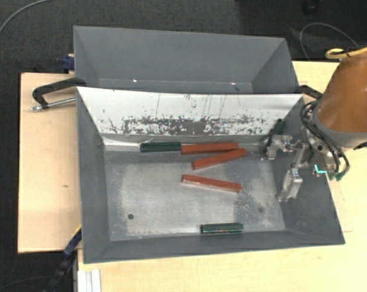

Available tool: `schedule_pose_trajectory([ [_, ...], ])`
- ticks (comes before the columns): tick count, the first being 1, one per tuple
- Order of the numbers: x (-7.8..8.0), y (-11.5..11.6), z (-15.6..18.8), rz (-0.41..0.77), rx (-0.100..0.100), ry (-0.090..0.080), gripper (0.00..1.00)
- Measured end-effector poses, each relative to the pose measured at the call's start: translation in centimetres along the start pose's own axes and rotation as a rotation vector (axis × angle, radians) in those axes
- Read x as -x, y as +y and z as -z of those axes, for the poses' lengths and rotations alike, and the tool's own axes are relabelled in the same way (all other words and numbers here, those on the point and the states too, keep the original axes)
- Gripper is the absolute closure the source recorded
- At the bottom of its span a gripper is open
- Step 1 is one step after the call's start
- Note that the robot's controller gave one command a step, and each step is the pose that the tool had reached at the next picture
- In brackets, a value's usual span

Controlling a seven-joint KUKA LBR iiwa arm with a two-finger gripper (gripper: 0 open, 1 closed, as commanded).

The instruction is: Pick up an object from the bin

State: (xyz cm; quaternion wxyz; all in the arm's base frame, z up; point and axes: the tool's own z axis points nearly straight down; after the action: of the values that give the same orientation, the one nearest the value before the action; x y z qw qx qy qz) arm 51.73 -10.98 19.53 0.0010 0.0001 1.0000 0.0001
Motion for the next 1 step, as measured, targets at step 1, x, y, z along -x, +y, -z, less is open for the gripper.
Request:
schedule_pose_trajectory([
  [1, -0.17, 8.42, -12.75, -0.215, 0.003, 0.008, 0.00],
])
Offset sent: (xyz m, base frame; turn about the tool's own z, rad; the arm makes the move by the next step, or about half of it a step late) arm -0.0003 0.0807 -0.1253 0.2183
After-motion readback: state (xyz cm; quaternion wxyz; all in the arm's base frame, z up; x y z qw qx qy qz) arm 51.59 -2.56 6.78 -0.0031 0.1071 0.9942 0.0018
